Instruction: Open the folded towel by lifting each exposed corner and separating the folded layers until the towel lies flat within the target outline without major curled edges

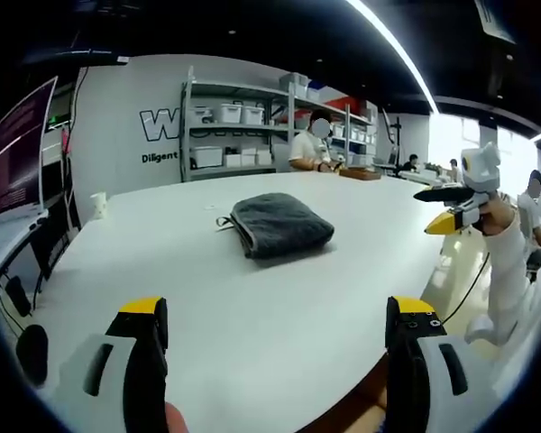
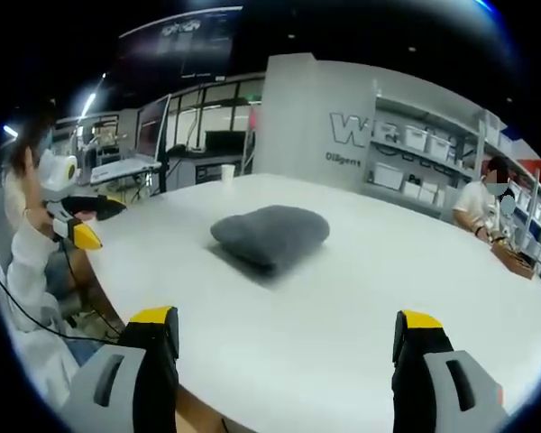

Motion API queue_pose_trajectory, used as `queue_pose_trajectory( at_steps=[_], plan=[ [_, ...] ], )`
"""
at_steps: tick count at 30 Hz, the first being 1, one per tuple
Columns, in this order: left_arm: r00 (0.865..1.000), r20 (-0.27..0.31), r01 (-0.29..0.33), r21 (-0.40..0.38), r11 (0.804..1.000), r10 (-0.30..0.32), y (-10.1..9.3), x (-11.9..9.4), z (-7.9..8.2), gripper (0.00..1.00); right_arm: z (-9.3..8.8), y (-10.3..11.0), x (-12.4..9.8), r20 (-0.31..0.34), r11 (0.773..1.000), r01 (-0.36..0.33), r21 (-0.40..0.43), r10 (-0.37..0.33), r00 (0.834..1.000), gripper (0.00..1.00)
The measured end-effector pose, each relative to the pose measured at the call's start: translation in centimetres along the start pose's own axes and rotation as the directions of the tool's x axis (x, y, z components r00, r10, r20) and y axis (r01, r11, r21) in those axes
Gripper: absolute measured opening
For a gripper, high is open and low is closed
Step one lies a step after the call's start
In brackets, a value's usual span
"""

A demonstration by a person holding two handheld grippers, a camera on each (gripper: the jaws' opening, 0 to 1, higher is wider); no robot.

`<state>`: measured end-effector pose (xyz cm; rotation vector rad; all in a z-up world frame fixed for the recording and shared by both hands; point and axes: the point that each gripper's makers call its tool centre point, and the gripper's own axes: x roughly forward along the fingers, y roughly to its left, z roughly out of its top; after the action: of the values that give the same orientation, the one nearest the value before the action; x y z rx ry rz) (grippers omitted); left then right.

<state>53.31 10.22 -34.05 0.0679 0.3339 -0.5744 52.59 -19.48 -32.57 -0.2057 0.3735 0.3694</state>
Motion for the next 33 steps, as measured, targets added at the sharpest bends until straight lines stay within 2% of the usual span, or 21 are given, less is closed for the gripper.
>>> queue_pose_trajectory(
  at_steps=[4, 6, 9, 16, 21, 23, 25, 33],
  plan=[
    [1.0, -0.001, -0.008, 0.001, 1.0, 0.008, 0.3, -0.1, -0.3, 1.0, 0.5, 0.5, 0.5, 0.008, 1.0, 0.001, -0.01, -0.001, 1.0, 0.99],
    [1.0, 0.005, 0.001, -0.003, 1.0, -0.001, 0.3, -0.2, -0.4, 1.0, 0.6, 0.6, 1.1, -0.011, 0.999, 0.001, -0.033, -0.001, 1.0, 0.99],
    [1.0, 0.002, 0.018, -0.019, 1.0, -0.018, 0.2, 0.1, -0.8, 1.0, 1.9, 0.5, 2.3, -0.008, 0.995, 0.022, -0.094, -0.023, 1.0, 0.99],
    [0.999, 0.002, 0.052, -0.023, 0.998, -0.052, -0.4, 0.5, -1.1, 1.0, 3.6, 0.8, 6.0, -0.057, 0.969, 0.026, -0.244, -0.041, 0.998, 0.99],
    [0.998, 0.008, 0.058, -0.028, 0.998, -0.057, -0.2, 0.5, -1.1, 1.0, 4.9, 1.7, 9.3, -0.073, 0.927, 0.035, -0.374, -0.068, 0.995, 0.99],
    [0.999, 0.008, 0.054, -0.027, 0.998, -0.054, 0.0, 0.4, -1.2, 1.0, 5.3, 2.5, 10.8, -0.077, 0.903, 0.035, -0.428, -0.075, 0.994, 0.99],
    [0.998, 0.011, 0.054, -0.032, 0.998, -0.054, 0.1, 0.3, -1.2, 1.0, 5.5, 3.6, 12.4, -0.09, 0.87, 0.025, -0.492, -0.079, 0.993, 0.96],
    [0.999, 0.022, 0.049, -0.056, 0.997, -0.048, 1.1, -0.2, -1.5, 1.0, 5.7, 7.8, 17.7, -0.107, 0.783, -0.007, -0.622, -0.076, 0.991, 0.93]
  ],
)
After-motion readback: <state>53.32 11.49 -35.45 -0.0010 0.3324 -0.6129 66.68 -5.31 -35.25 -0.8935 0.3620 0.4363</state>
